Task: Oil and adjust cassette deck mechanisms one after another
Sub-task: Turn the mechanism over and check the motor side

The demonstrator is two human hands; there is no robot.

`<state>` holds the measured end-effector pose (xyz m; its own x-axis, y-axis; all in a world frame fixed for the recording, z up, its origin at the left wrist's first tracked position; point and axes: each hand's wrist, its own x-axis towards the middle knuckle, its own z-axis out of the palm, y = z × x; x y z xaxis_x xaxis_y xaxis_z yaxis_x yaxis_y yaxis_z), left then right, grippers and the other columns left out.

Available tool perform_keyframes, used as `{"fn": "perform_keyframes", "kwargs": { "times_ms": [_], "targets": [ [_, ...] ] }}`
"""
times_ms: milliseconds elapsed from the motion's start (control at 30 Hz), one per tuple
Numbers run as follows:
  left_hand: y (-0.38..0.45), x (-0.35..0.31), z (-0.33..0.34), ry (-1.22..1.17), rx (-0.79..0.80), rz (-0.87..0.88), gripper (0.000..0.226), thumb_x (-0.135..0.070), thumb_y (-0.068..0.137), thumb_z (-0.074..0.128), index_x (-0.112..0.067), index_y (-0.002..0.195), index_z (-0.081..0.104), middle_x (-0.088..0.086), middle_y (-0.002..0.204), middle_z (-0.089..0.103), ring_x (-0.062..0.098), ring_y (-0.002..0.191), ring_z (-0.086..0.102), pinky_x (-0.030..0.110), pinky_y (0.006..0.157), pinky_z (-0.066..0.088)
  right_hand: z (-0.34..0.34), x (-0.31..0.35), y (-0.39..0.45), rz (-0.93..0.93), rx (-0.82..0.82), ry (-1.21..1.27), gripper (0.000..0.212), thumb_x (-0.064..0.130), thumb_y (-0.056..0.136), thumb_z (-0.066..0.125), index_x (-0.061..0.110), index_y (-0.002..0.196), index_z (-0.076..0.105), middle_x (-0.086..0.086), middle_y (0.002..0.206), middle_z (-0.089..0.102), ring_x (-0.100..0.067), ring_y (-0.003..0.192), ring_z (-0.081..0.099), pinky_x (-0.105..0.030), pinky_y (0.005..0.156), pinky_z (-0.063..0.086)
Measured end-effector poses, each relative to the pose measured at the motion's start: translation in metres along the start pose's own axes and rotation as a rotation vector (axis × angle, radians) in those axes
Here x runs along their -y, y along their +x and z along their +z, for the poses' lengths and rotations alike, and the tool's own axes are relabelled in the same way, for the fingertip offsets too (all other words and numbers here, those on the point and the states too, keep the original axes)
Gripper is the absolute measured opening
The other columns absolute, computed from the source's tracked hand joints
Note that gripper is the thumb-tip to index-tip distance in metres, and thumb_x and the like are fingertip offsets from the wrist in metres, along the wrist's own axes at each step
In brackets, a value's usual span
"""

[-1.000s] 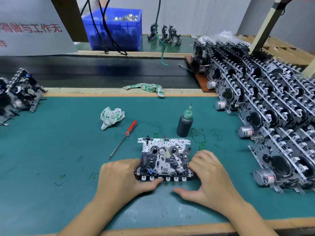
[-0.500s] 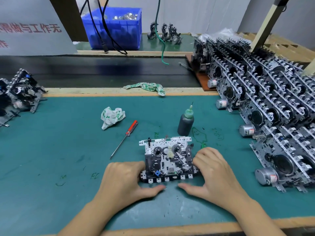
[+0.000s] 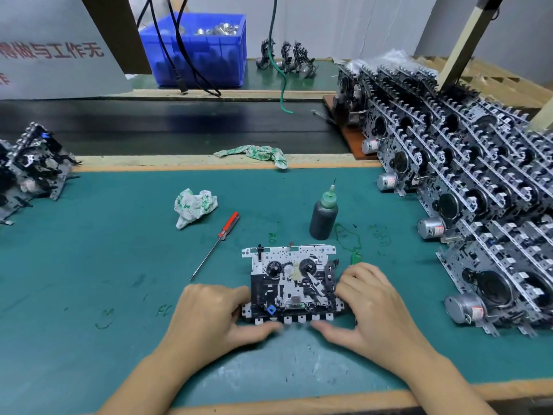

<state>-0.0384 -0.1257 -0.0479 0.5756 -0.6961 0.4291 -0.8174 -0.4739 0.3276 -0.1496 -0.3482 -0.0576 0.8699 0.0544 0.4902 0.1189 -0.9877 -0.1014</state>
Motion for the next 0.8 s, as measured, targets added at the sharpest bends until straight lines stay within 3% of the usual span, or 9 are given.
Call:
{"fn": "perform_keyframes", "kwargs": {
  "times_ms": [100,333,467,600,800],
  "targets": [
    [0.0,-0.007,-0.001,0.057,0.006,-0.025,0.059,-0.08,0.056,0.052,-0.024,0.049,0.035,-0.002,0.033,0.037,0.016,0.03,0.04,0.018,0.035,0.03,0.001,0.002,0.002,0.01,-0.045,-0.044,0.049,0.056,0.078,0.054,0.012,0.058,0.053,0.001,0.061,0.051,-0.023,0.066,0.054,-0.03,0.08,0.039],
    [-0.004,-0.022,0.01,0.158,-0.092,-0.151,0.061,-0.07,0.06,0.051,-0.014,0.039,0.039,0.002,0.028,0.032,0.019,0.024,0.037,0.017,0.034,0.025,-0.002,0.002,0.0,0.02,-0.021,0.044,0.055,0.062,0.072,0.062,0.009,0.058,0.053,0.002,0.06,0.047,-0.021,0.064,0.047,-0.031,0.079,0.042],
    [-0.002,-0.01,0.004,0.07,-0.007,-0.086,0.064,-0.079,0.057,0.049,-0.017,0.045,0.04,-0.002,0.032,0.039,0.021,0.03,0.045,0.02,0.033,0.032,0.001,0.005,-0.001,0.013,-0.062,-0.036,0.05,0.057,0.077,0.058,0.011,0.057,0.051,0.001,0.058,0.048,-0.023,0.063,0.051,-0.029,0.074,0.039],
    [0.0,-0.009,0.0,0.039,0.054,-0.045,0.062,-0.084,0.05,0.049,-0.027,0.062,0.026,-0.005,0.034,0.041,0.016,0.031,0.046,0.017,0.032,0.033,0.0,0.004,0.0,0.028,-0.077,-0.075,0.053,0.06,0.077,0.053,0.011,0.059,0.052,0.001,0.06,0.049,-0.022,0.062,0.05,-0.029,0.077,0.037],
    [-0.005,-0.014,0.002,0.071,0.079,-0.001,0.057,-0.079,0.055,0.051,-0.022,0.055,0.047,-0.007,0.035,0.039,0.011,0.031,0.044,0.016,0.035,0.025,0.004,0.006,-0.001,0.092,-0.132,-0.129,0.059,0.068,0.071,0.057,0.012,0.054,0.053,0.003,0.056,0.052,-0.021,0.062,0.054,-0.04,0.091,0.04]
  ]
}}
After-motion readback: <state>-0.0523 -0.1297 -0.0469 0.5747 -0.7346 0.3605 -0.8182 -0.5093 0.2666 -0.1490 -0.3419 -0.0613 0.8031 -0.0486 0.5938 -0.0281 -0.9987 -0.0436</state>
